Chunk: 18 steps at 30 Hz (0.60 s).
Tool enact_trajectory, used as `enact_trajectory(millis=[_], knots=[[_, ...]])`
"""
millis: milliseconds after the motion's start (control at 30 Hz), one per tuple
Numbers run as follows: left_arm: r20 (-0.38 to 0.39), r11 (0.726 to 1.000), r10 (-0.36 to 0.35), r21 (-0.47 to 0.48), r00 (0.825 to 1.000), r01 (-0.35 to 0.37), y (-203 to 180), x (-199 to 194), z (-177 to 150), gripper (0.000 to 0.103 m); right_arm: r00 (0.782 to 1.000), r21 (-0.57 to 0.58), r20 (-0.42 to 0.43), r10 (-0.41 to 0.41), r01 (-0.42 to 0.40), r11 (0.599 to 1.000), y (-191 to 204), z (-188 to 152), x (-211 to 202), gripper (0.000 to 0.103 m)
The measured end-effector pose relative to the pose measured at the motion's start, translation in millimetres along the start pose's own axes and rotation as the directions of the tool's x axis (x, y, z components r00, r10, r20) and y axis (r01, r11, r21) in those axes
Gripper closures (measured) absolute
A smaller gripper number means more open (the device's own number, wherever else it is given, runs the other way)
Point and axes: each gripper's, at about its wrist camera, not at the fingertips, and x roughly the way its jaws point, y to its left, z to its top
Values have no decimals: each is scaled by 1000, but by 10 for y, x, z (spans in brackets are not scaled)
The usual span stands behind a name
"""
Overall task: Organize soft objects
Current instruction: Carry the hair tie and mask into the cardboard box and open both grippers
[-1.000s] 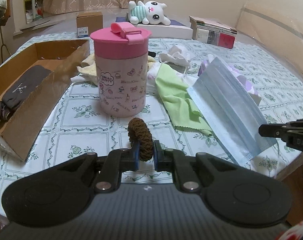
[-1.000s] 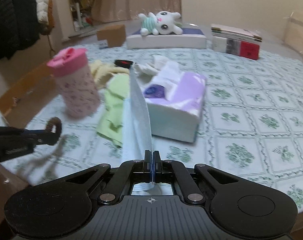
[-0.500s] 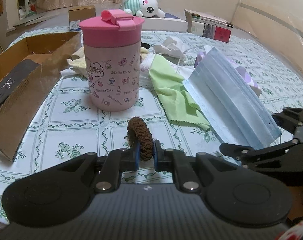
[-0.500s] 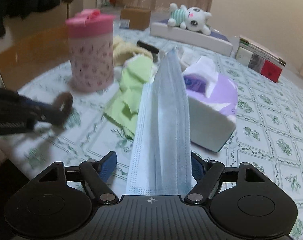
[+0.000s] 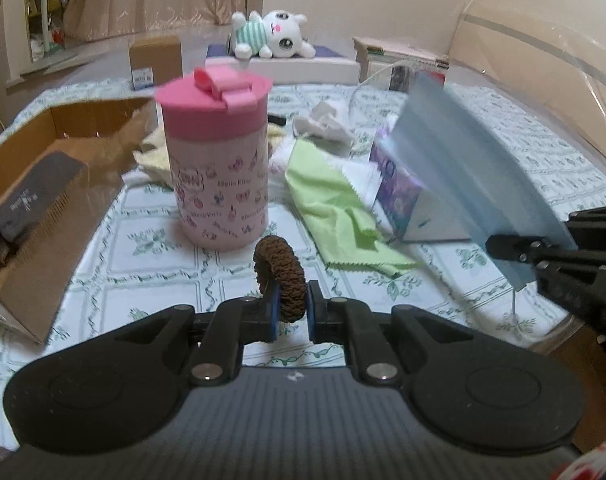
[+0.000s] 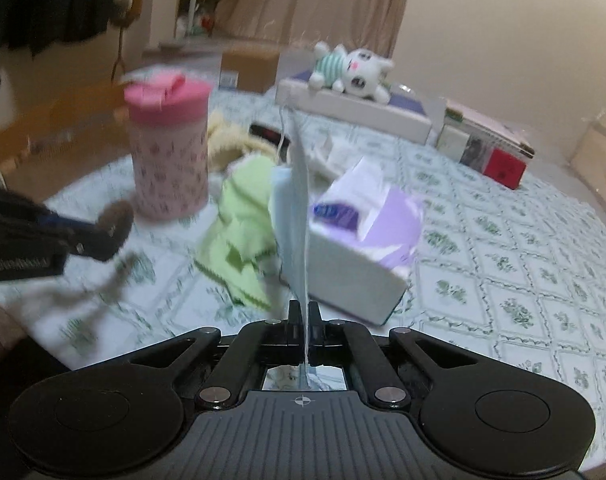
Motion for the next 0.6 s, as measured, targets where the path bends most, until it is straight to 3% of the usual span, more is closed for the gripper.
enact_trajectory(millis=[200,400,600], knots=[[44,1000,6,7,999,-7,25,-282,86,92,995,73,85,49,-55,996,-25,235,-434,102],[78,999,38,3,996,-38,212,-557,125,92,982,32,153,109,-115,993,210,457,-737,102],[103,994,112,-7,988,-112,612,-785,190,92,955,-45,177,239,-234,971,669,729,-725,102]])
